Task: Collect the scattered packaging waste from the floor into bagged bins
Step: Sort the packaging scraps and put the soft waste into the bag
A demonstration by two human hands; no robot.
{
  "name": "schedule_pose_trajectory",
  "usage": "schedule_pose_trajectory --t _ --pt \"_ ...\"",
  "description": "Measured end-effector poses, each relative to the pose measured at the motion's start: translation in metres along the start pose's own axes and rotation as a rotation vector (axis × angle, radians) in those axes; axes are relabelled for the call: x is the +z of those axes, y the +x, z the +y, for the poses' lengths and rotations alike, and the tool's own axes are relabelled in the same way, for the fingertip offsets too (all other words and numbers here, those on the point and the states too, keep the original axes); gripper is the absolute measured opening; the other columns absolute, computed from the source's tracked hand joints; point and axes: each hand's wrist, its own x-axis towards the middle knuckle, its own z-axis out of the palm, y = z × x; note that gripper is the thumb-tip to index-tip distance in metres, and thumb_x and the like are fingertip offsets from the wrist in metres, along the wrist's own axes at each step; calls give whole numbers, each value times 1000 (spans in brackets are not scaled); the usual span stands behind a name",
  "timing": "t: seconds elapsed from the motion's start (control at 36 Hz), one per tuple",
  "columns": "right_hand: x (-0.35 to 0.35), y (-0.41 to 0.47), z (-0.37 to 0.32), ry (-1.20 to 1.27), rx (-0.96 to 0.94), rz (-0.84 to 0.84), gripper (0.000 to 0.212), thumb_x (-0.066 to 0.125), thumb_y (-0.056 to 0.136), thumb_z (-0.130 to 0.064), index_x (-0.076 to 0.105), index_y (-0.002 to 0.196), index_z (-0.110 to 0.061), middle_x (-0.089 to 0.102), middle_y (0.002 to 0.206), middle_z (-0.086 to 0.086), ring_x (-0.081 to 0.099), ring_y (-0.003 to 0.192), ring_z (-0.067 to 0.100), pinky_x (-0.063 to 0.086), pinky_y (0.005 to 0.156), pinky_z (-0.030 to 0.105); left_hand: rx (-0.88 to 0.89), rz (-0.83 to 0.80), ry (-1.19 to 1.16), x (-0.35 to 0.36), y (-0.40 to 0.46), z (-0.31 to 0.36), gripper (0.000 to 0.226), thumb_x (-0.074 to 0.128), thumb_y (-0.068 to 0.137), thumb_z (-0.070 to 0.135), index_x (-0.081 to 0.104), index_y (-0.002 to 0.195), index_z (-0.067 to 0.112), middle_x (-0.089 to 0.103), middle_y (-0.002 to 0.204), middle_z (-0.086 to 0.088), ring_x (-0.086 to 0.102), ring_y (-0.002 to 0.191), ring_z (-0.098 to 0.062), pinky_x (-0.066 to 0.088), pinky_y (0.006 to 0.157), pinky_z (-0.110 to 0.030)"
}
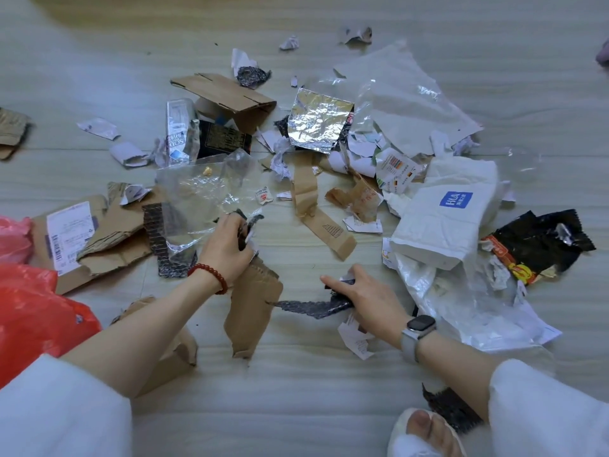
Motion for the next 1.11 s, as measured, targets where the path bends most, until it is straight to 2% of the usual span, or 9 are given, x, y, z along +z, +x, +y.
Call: schedule_pose_trajectory --t 0.14,0.22,0.31,0.39,0.47,0.83,0.94,1.03,1.11 --pt "-15 -12 13 -274 -71 163 53 78 45 3 70 91 -24 58 90 9 56 63 25 23 38 24 29 19 -106 -3 1 5 38 51 83 1 47 120 12 52 109 -3 48 98 -19 41 81 -33" --pt "-13 -21 16 -426 -144 243 25 48 64 1 65 75 -14 53 92 9 50 61 24 23 45 26 66 118 -48 -4 4 6 36 51 87 9 49 123 15 55 117 -6 52 105 -24 44 85 -36" --pt "2 -29 11 -506 -169 193 35 30 72 2 63 77 -8 53 102 11 38 66 23 22 52 32 97 210 55 -7 7 7 34 49 89 15 49 122 18 56 116 -7 55 99 -29 48 79 -44" --pt "28 -44 8 -556 -230 70 23 51 69 -9 71 82 -7 47 123 14 39 74 24 26 52 32 123 233 121 -7 6 6 32 49 90 17 48 122 19 57 112 -8 55 95 -30 49 77 -45" --pt "47 -55 6 -464 -153 -68 65 65 47 -24 65 107 1 47 134 17 43 92 33 41 54 37 141 222 153 -7 2 4 31 49 90 18 48 122 18 57 109 -9 56 93 -30 48 73 -43" --pt "54 -62 -10 -285 11 -179 83 42 68 -71 61 114 -5 58 126 11 57 107 39 51 69 48 148 129 196 -1 -7 7 34 50 89 18 48 123 16 56 111 -9 56 90 -30 50 68 -43" --pt "50 -49 -17 -185 67 -169 68 79 47 -56 56 95 -13 57 98 4 55 79 25 45 49 34 39 134 -1 1 -4 9 33 50 86 13 48 119 17 56 112 -6 54 97 -27 48 81 -41" --pt "49 -44 -23 -32 98 -214 45 66 75 -16 45 115 -10 43 115 9 44 98 29 43 61 34 -47 127 -102 2 -2 9 32 49 86 9 48 117 18 57 106 -6 54 88 -25 46 73 -35" --pt "48 -44 -28 -71 36 -176 40 65 61 0 52 98 -8 48 103 11 48 88 28 32 50 28 -65 131 -134 0 -3 8 30 47 87 8 48 115 17 56 100 -5 52 79 -24 40 65 -30"
